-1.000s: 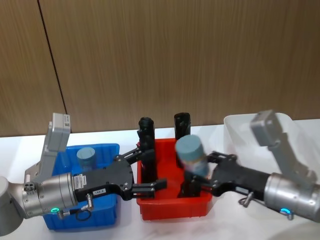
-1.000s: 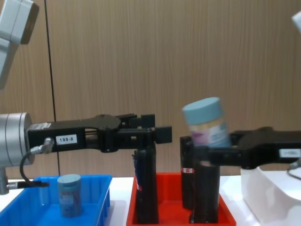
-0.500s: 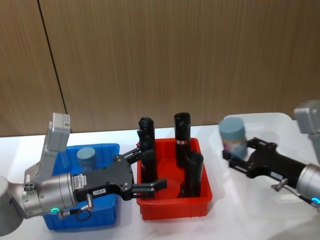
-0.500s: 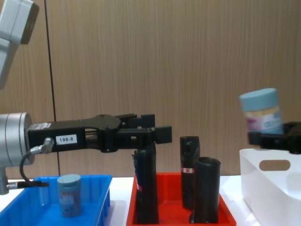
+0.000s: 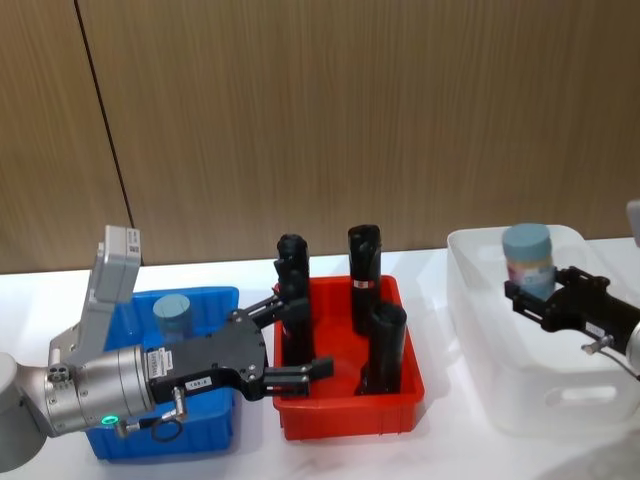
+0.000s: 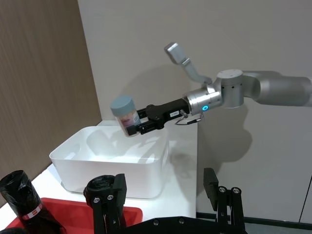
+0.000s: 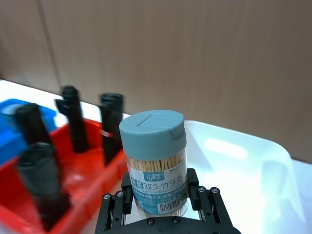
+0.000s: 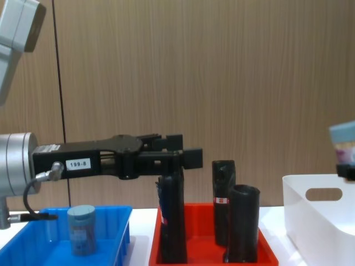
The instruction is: Pick the cotton swabs from the blue box and place them into the white box.
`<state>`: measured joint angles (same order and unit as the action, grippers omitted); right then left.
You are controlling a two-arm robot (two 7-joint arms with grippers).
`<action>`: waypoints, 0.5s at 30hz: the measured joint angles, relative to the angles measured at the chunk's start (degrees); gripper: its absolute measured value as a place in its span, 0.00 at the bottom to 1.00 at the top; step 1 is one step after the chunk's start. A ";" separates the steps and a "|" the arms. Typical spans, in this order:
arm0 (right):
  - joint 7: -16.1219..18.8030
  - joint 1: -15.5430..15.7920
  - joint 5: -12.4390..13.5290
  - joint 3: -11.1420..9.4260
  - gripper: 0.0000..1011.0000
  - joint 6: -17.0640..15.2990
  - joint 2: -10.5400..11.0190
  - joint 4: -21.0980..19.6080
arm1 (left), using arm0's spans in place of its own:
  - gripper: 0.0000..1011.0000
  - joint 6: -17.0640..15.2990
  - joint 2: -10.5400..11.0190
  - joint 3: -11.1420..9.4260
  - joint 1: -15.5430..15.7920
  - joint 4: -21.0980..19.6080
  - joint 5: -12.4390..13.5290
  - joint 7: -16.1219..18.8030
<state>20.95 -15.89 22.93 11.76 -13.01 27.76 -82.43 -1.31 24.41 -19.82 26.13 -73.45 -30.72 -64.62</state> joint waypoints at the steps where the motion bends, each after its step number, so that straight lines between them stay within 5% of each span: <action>1: -0.25 -0.37 -0.26 0.00 0.64 -0.23 -0.14 0.68 | 0.99 0.00 0.00 0.00 0.00 0.00 0.00 0.00; 15: -2.13 -7.77 -4.78 1.41 0.68 -2.06 -3.14 14.27 | 0.99 0.00 0.00 0.00 0.00 0.00 0.00 0.00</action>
<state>18.82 -23.66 18.15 13.17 -15.06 24.62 -68.16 -1.31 24.41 -19.82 26.13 -73.44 -30.72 -64.61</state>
